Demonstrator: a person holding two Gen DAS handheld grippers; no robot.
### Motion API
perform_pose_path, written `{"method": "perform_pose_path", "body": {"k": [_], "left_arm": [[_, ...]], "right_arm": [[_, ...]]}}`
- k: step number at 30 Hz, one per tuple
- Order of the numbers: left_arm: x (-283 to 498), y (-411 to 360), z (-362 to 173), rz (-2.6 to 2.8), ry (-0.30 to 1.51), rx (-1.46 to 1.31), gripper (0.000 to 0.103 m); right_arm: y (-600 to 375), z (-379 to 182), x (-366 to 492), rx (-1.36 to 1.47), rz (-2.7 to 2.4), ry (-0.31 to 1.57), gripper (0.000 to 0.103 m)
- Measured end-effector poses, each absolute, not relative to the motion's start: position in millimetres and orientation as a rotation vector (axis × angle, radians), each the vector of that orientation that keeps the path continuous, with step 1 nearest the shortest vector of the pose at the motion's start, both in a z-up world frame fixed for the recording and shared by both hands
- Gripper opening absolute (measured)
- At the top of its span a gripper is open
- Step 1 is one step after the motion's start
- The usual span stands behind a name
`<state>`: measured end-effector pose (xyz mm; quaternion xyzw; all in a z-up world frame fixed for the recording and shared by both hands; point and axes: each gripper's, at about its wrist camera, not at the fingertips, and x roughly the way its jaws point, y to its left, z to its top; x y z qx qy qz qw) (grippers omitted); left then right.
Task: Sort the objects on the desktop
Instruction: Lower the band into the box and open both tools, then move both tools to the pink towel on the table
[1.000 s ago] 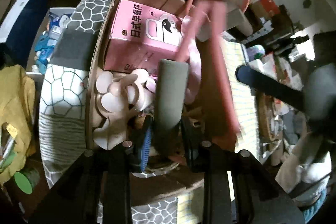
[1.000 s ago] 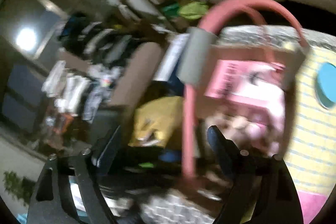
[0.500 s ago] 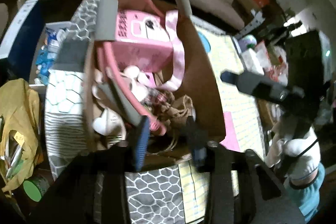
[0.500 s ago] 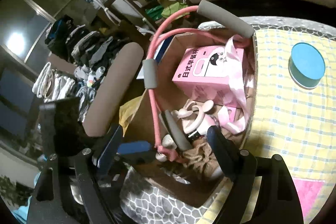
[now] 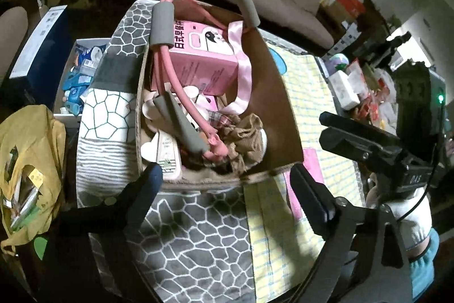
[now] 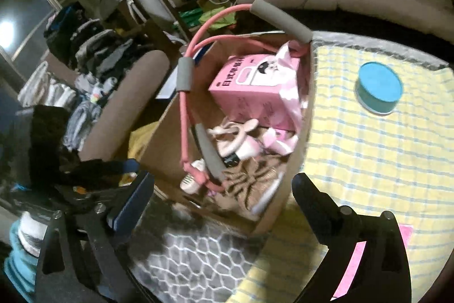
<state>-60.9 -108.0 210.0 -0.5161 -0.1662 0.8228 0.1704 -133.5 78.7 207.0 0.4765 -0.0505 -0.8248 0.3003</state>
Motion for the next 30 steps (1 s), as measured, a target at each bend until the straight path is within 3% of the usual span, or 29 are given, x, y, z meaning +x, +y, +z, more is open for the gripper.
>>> {"method": "perform_pose_path", "body": {"k": [9, 22, 30], "left_arm": [[-34, -94, 218, 2.432, -0.376, -1.424, 0.103], [-8, -65, 224, 2.492, -0.3, -1.398, 0.103], [2, -14, 209, 2.319, -0.279, -1.389, 0.103]], "right_arm": [[85, 220, -90, 1.18, -2.352, 0.075, 0.103], [115, 227, -50, 1.109, -2.433, 0.136, 0.103], [185, 209, -42, 1.161, -2.479, 0.065, 0.103]]}}
